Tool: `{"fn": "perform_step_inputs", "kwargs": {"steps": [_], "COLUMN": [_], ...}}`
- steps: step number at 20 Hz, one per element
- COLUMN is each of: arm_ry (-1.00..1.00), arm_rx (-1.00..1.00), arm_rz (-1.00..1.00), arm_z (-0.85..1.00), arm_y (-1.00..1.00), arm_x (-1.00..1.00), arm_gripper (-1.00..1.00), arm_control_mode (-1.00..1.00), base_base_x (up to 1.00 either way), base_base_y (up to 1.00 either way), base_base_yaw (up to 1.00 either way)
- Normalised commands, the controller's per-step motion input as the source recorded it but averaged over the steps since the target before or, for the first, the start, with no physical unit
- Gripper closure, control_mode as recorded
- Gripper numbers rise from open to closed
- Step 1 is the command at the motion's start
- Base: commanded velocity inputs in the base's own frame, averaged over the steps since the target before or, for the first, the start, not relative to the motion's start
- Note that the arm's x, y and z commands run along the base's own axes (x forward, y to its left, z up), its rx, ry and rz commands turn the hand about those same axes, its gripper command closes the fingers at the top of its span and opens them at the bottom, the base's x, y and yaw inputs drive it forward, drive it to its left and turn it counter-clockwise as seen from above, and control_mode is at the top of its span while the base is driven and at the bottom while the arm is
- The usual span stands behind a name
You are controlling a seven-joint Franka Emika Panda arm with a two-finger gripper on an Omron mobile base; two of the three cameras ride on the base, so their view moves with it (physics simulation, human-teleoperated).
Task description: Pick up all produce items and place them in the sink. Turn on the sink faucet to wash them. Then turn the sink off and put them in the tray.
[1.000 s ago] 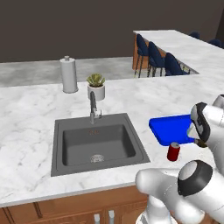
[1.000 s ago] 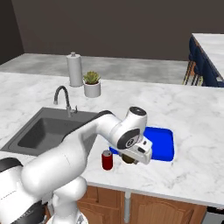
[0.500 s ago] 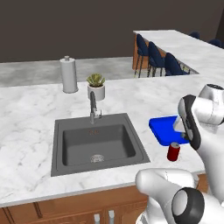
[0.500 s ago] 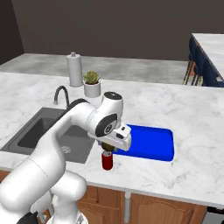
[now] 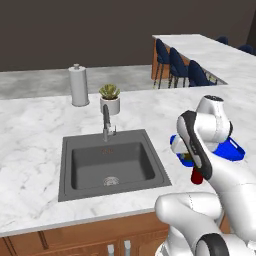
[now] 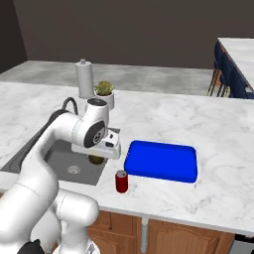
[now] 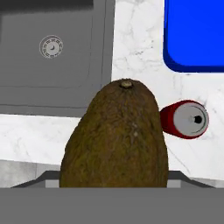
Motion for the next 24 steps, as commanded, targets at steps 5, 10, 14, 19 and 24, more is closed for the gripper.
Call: {"fn": "perform_step_inputs", "kwargs": {"steps": [5,10,14,19,24], "arm_ry": [0.01,0.01,0.01,0.01,0.02], "arm_rx": [0.0,0.02,0.01,0.0,0.0], "arm_rz": [0.28,0.3,0.11,0.02,0.0], "arm_z": [-0.01,-0.2,-0.11,-0.18,-0.29], "arm_y": [0.81,0.48,0.0,0.06,0.15], "arm_x": [0.28,0.41,0.25,0.61,0.62], "arm_gripper": [1.0,1.0,1.0,1.0,1.0], "arm_control_mode": [-1.0,-1.0,-1.0,-1.0,-1.0], "base_base_x": [0.0,0.0,0.0,0.0,0.0], "base_base_y": [0.0,0.0,0.0,0.0,0.0], "base_base_yaw": [0.0,0.0,0.0,0.0,0.0]}}
